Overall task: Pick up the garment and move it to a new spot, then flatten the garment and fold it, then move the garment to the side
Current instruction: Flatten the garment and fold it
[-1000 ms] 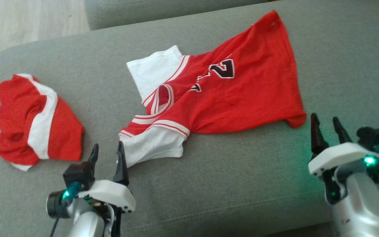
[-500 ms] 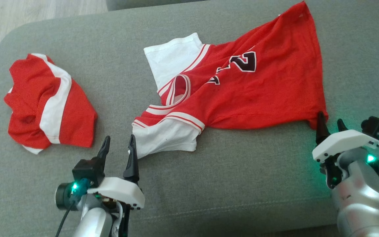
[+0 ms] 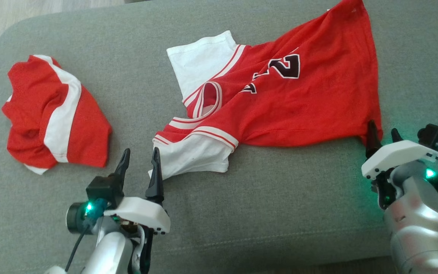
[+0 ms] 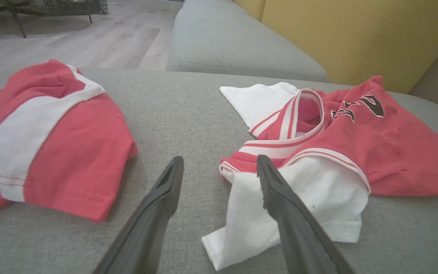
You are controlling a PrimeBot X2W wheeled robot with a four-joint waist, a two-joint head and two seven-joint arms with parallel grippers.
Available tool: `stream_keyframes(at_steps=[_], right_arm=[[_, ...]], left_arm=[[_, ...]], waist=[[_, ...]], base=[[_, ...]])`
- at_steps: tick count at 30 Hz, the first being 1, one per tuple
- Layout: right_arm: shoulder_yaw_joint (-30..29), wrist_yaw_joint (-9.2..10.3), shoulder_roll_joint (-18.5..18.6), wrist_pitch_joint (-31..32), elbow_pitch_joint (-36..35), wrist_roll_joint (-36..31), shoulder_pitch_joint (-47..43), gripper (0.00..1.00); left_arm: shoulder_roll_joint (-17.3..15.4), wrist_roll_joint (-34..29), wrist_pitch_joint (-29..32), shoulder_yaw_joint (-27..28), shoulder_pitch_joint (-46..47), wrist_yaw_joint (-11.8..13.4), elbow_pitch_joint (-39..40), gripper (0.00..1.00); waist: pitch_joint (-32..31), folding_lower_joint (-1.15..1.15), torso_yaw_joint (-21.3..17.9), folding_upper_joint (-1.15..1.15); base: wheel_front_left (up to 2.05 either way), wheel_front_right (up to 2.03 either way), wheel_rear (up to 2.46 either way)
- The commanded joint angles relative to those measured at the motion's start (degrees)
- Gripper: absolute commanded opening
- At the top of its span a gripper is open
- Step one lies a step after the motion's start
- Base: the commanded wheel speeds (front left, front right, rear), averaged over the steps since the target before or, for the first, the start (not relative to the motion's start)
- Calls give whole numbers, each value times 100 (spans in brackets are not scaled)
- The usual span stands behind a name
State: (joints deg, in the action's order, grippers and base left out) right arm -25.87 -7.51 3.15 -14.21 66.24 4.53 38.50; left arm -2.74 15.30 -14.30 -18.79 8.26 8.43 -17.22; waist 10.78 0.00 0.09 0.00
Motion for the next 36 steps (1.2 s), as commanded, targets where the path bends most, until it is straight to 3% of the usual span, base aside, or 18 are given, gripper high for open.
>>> stream_keyframes(at_steps=[1,3,4,5,6,7,18,24,28,36], right_arm=[[172,2,-27,-78,-68,-65,232,100],[202,2,-27,-78,-18,-84,244,100],[211,2,-27,-78,2,-85,250,82],[221,2,-27,-78,15,-84,255,42],[242,2,-27,-78,7,-83,258,12],[276,2,-27,-78,-33,-102,253,0],[798,2,-27,-78,-938,-253,-187,0],[1191,2,-27,-78,-1382,-23,-525,0],[1828,2,-27,-78,-2012,325,-937,0],[2317,2,-27,-79,-3671,558,-2305,0]], left_arm=[[-14,25,-70,141,220,20,160,100],[-14,25,-70,132,230,16,150,100],[-14,25,-70,132,233,15,142,100],[-14,25,-70,134,233,16,135,100],[-14,27,-70,138,231,19,128,100],[-14,29,-70,141,227,22,119,100],[-14,120,-70,148,118,40,9,100],[-14,196,-70,138,35,68,19,100],[-14,247,-70,176,-48,89,47,100],[-14,282,-70,251,-280,87,197,100]], waist=[[3,0,1,0],[2,0,4,0],[-2,0,4,0],[-9,0,3,0],[-16,0,0,0],[-25,0,-5,0],[-278,0,-149,0],[-418,0,-270,0],[-511,0,-359,0],[-682,0,-466,0]], base=[[0,0,0],[0,0,0],[0,0,0],[0,0,0],[0,0,0],[0,0,0],[0,0,0],[0,0,0],[0,0,0],[0,0,0]])
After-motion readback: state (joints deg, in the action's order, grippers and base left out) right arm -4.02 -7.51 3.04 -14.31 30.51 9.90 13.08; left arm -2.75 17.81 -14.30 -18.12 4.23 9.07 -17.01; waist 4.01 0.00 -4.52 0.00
